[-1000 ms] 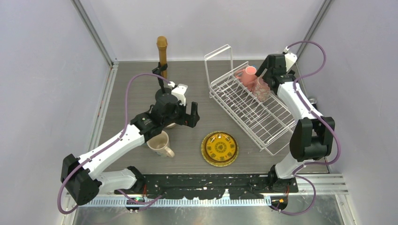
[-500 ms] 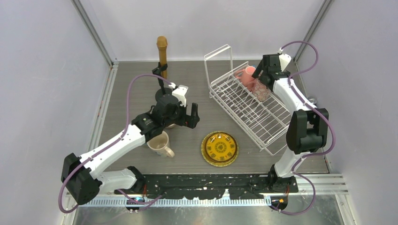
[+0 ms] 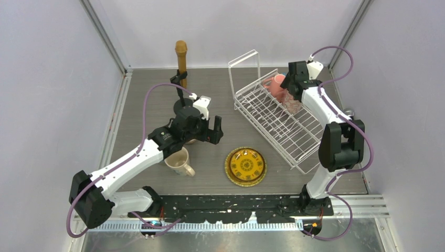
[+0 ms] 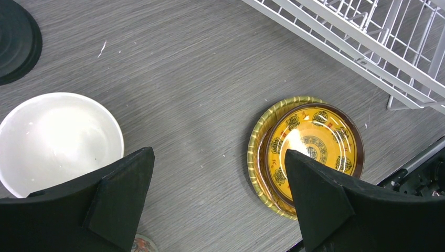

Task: Unload the mixed dishes from the dish rack
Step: Pick up the cup from the dish rack.

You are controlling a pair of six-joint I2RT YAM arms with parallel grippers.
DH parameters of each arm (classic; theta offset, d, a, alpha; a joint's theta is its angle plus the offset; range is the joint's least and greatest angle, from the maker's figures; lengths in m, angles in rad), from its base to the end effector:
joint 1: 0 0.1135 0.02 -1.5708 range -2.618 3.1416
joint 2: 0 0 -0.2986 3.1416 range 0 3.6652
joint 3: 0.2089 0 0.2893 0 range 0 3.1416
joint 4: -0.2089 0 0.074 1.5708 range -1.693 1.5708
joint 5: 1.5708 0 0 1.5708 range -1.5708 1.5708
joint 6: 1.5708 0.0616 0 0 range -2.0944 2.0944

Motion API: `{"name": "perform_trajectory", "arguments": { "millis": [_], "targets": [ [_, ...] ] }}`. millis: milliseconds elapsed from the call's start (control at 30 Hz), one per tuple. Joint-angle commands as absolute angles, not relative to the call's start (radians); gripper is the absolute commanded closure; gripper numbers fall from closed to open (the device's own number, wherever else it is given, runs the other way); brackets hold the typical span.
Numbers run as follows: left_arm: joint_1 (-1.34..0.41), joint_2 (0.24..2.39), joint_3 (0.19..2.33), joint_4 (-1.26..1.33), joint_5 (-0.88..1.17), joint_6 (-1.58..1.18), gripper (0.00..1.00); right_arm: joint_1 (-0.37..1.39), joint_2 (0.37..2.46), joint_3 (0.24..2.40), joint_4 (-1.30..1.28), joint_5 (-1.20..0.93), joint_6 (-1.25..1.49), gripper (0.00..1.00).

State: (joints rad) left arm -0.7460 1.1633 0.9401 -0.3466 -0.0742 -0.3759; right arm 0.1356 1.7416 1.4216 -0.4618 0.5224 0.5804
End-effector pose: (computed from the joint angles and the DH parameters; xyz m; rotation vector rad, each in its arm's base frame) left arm 0.2271 -0.2036 0.3105 0.3599 2.1649 -0.5695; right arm 0.4487 0.0302 0.2859 0.7320 2.1146 -0.2324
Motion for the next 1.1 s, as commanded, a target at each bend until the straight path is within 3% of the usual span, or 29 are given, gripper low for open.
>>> {"name": "perform_trajectory", "arguments": {
  "millis": [0, 533, 800, 867, 1067],
  "targets": [
    [-0.746, 1.158, 0.935, -0.299, -0.069, -0.365, 0.00, 0.149, 1.805, 1.405, -0.587, 0.528, 0.605, 0.00],
    [-0.746, 1.169, 0.942, -0.298, -0.069, -0.370, 0.00, 0.149, 1.847, 1.348, -0.637, 0.573, 0.610, 0.01],
    [-0.746, 1.174, 0.942, -0.298, -0.065, -0.374, 0.00, 0.150, 1.868, 1.339, -0.627, 0.547, 0.610, 0.07],
    [-0.746, 1.170, 0.942, -0.302, -0.067, -0.373, 0.00, 0.149, 1.868, 1.333, -0.621, 0.547, 0.613, 0.12],
    [-0.746, 1.155, 0.936, -0.297, -0.071, -0.375, 0.00, 0.149, 1.761, 1.315, -0.554, 0.568, 0.612, 0.45]
  ]
}}
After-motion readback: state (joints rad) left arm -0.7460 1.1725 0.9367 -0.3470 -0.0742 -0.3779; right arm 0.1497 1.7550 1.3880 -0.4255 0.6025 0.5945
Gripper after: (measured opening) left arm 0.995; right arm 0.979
